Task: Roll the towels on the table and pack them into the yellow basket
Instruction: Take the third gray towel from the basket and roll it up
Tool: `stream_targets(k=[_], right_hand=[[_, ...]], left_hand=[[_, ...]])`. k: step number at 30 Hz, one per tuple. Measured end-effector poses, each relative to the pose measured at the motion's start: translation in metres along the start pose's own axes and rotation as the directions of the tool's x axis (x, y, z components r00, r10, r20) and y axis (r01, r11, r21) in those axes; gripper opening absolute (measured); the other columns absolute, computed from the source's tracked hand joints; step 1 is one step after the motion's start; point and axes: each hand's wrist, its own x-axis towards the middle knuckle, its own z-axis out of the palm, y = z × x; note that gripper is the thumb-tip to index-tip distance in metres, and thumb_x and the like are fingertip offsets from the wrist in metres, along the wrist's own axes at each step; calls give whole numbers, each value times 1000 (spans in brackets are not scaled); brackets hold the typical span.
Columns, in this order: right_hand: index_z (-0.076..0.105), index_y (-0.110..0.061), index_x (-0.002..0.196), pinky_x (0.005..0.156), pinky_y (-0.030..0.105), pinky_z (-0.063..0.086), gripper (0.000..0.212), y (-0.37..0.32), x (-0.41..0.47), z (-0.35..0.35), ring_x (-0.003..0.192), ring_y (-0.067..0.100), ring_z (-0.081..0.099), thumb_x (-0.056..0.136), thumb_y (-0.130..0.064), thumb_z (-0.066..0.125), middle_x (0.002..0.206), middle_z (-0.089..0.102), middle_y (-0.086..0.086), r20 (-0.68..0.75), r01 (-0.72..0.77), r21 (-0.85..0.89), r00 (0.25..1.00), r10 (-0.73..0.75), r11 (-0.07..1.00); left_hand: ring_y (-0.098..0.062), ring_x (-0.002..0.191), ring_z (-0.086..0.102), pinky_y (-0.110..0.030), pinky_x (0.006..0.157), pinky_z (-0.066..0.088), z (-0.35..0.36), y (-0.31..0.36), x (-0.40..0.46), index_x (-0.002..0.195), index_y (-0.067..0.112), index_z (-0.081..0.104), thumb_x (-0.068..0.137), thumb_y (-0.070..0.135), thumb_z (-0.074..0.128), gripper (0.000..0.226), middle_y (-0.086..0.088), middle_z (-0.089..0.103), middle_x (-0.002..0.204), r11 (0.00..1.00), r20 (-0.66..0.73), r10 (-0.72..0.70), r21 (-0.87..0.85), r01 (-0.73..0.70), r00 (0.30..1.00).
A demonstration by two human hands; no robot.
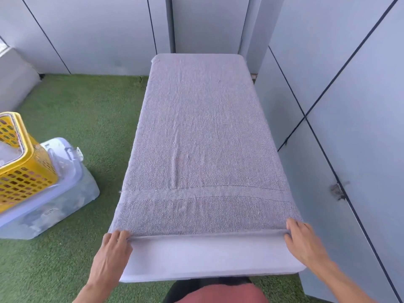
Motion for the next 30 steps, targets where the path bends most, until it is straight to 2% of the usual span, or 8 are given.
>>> stream_targets(k=[4, 8, 13, 16, 19, 23, 26, 30], right_hand=[[37, -20, 78, 55, 31, 39, 35, 7, -6, 3, 69, 25, 53, 72, -8, 70, 71, 49, -3, -19, 84, -3, 996, -84, 996], [56, -17, 78, 60, 28, 45, 38, 24, -10, 4, 69, 19, 58, 57, 6, 79, 73, 55, -7, -45, 164, -53, 985, -166, 985], [68, -23, 89, 78, 30, 48, 20, 44, 5, -10, 86, 15, 65, 87, -3, 63, 91, 69, -7, 153, 99, 170, 980, -126, 980], [63, -30, 79, 69, 25, 46, 23, 47, 21, -27, 71, 7, 61, 91, -11, 60, 75, 67, -4, 312, 18, 275, 944, -107, 961], [65, -27, 75, 61, 23, 42, 22, 41, 32, -34, 60, 11, 58, 87, -9, 66, 65, 64, 2, 337, -48, 314, 939, -65, 948], [60, -31, 72, 66, 31, 44, 20, 31, 30, -26, 63, 9, 55, 78, -17, 74, 60, 59, -10, 249, -173, 333, 964, 90, 927], [57, -35, 70, 80, 38, 41, 22, 23, 17, -24, 84, 14, 45, 74, -27, 78, 75, 52, -15, 42, -171, 205, 985, 166, 964], [53, -37, 72, 71, 33, 46, 38, 12, 7, -14, 79, 11, 55, 81, -5, 71, 78, 51, -14, -7, -77, 319, 996, 84, 945]], left_hand=[[-17, 73, 41, -31, 55, 53, -4, -10, -3, 92, 13, 52, 56, -12, 77, 50, -2, 49, 90, 995, -1, 85, 48, -85, 996], [-17, 76, 45, -32, 56, 52, -3, -15, -2, 93, 17, 48, 57, -18, 71, 55, 4, 48, 90, 997, 22, 73, 36, -74, 997], [-16, 79, 52, -32, 61, 50, -3, -28, 7, 93, 22, 50, 76, -7, 65, 37, 10, 50, 87, 994, 94, 111, -31, -109, 989], [-16, 81, 53, -33, 67, 46, -7, -31, 20, 89, 28, 49, 91, 4, 54, 25, 9, 56, 87, 984, 138, -47, -162, 69, 989], [-21, 77, 60, -37, 66, 49, -18, -26, 39, 90, 24, 53, 91, 10, 56, 15, -2, 64, 85, 933, 269, -189, -251, 258, 944], [-29, 77, 50, -40, 69, 43, -25, -20, 44, 84, 17, 63, 74, 9, 76, 19, -7, 57, 84, 955, 102, -267, -107, 277, 958], [-21, 70, 43, -34, 55, 41, -25, -10, 27, 73, 17, 61, 70, 2, 78, 23, 2, 48, 75, 995, 6, -102, 7, 102, 995], [-22, 83, 46, -33, 53, 46, -7, -11, 4, 97, 16, 53, 68, -13, 72, 45, -2, 50, 96, 998, -13, -44, -38, 43, 999]])
